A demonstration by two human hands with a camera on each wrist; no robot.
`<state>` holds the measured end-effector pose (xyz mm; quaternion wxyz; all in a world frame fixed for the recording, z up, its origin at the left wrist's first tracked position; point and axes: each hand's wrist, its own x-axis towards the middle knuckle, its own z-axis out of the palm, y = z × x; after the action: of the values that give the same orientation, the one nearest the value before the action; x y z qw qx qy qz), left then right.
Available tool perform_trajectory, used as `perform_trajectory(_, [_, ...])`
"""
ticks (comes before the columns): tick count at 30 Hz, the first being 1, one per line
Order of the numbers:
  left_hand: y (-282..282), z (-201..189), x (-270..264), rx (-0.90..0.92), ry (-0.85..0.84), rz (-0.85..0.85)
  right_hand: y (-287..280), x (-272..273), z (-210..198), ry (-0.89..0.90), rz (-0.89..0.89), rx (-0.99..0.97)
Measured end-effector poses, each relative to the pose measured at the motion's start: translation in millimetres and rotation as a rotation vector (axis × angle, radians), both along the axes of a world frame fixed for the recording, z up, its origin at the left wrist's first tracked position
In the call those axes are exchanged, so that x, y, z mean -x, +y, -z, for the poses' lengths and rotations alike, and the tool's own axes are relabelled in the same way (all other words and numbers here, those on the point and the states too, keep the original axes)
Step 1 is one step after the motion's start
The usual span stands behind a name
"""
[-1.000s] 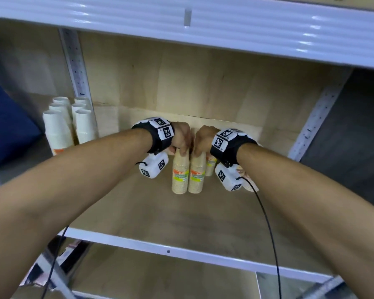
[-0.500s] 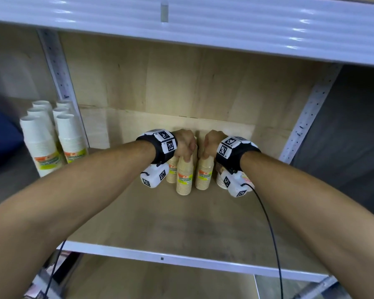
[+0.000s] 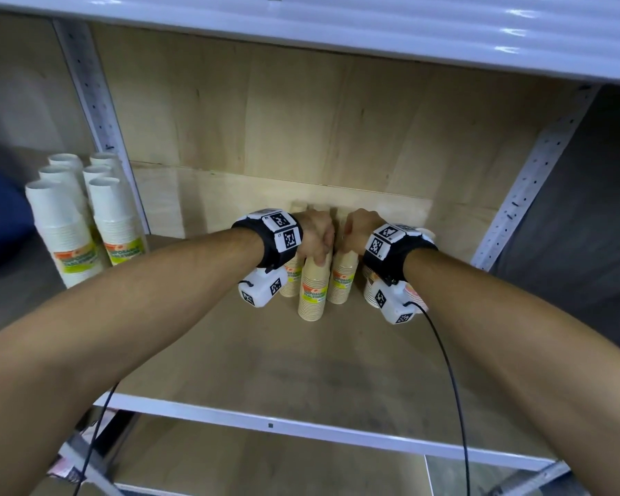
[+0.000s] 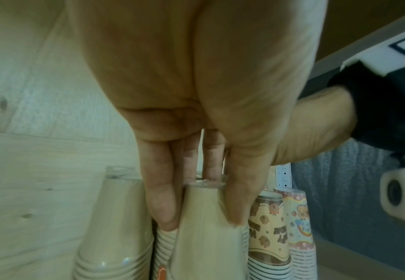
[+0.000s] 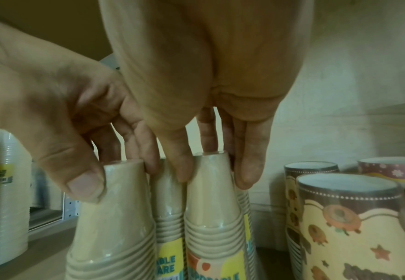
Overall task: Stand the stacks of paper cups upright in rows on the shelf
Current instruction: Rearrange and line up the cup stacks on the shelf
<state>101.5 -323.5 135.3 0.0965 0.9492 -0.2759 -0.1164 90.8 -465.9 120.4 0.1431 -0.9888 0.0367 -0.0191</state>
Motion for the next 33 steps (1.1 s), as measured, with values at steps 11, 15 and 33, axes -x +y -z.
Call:
perform_trajectory(11, [21,-38,4,0.037,0.038,-0.068,13,-2,-38,-0.038,-0.011,0.065])
perform_trajectory(15, [52,-72,5,0.046,-0.031,-0.149,31,-2,-60,-0.1,-0.098,0.075])
perform_trajectory(33, [282,-153,46,-0.01,-0.323,-0.638,257,19,-98,-0.3,-0.566,-0.089])
